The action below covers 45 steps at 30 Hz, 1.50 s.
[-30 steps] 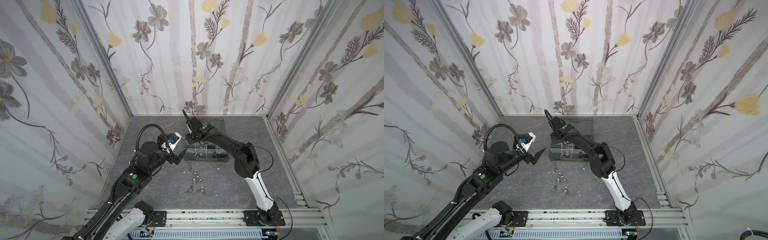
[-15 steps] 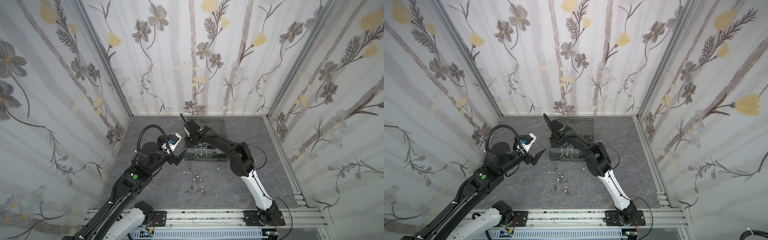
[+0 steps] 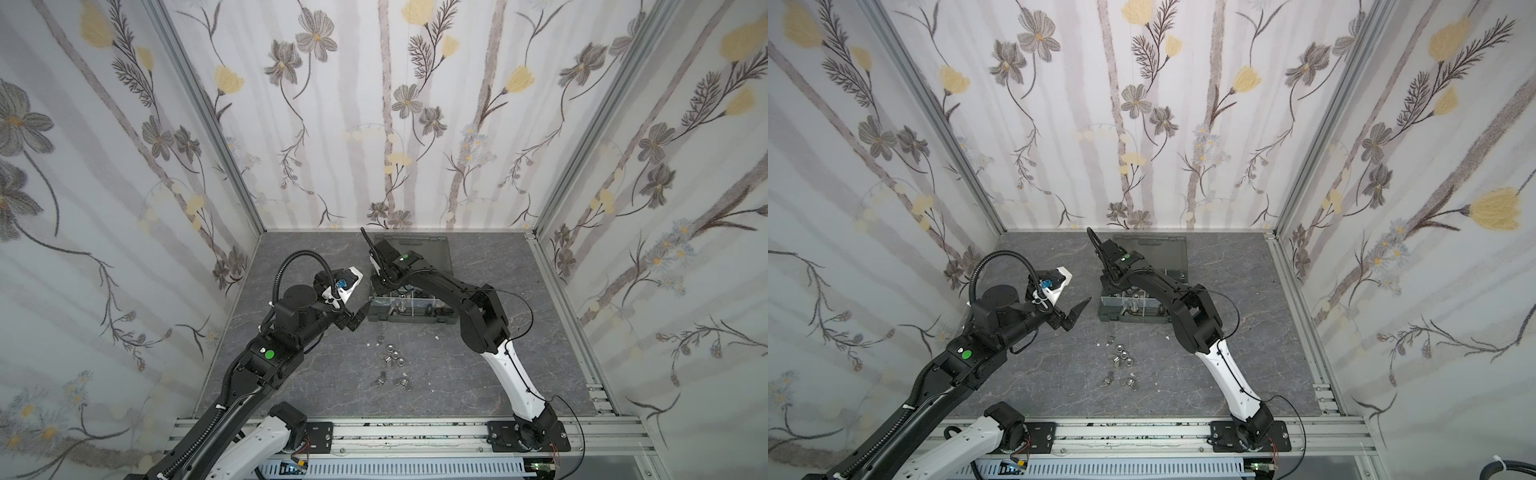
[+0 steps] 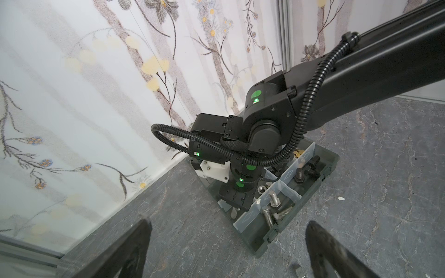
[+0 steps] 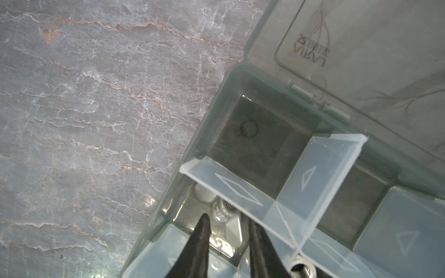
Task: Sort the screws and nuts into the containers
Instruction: 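Open the right gripper to drop the wing nut into the compartment, then move the open right gripper back down over the loose pile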
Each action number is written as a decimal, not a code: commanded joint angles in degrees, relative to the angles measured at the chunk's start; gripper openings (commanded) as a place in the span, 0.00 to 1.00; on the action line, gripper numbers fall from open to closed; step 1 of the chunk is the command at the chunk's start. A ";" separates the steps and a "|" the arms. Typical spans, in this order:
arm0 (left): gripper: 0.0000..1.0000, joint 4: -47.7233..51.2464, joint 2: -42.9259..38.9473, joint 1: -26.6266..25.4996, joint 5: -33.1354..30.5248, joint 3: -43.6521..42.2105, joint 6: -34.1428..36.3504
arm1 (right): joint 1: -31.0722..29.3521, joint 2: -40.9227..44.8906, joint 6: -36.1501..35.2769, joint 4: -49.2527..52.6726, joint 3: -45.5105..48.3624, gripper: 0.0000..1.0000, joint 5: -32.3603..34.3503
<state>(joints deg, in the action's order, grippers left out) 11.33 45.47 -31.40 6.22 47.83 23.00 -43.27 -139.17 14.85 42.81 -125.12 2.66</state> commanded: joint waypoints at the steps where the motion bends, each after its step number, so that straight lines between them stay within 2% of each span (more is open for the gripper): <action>1: 1.00 -1.05 -0.42 0.11 0.61 0.07 1.23 | -0.15 1.59 -0.53 0.53 0.05 0.30 1.29; 6: 1.00 -1.61 -1.52 0.11 0.81 -0.47 2.13 | -0.91 5.11 -1.88 2.83 0.18 0.32 2.54; 10: 1.00 -2.27 -2.51 0.11 1.34 -1.05 1.96 | -2.84 10.43 -3.03 7.29 5.01 0.34 7.76; 14: 1.00 -2.41 -4.35 0.11 1.21 -2.00 1.52 | -3.32 22.52 0.46 4.67 23.07 0.42 7.76; 20: 1.00 -1.75 -6.16 0.11 0.99 -2.29 0.90 | -10.50 39.78 8.94 -1.21 49.02 0.49 6.50; 23: 1.00 -1.30 -6.25 0.11 1.52 -2.44 0.90 | -13.91 44.40 13.07 -3.68 57.59 0.51 3.75; 29: 1.00 0.18 -6.78 0.11 2.58 -1.42 1.45 | -20.48 47.40 17.84 -4.90 64.16 0.53 3.40; 33: 1.00 0.19 -7.33 0.11 2.70 -1.86 1.25 | -24.40 49.86 17.93 -10.51 68.56 0.56 1.59; 41: 1.00 0.97 -7.81 0.11 3.27 -1.81 1.28 | -26.17 48.14 15.81 -14.86 69.61 0.57 0.07; 45: 1.00 1.06 -8.05 0.11 3.22 -1.95 1.43 | -26.22 44.34 13.74 -15.96 68.52 0.52 -1.24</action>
<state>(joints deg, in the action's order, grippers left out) 12.36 37.69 -31.40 8.84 45.76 24.01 -69.41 -93.73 30.20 28.64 -56.03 2.72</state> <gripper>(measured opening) 0.998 0.536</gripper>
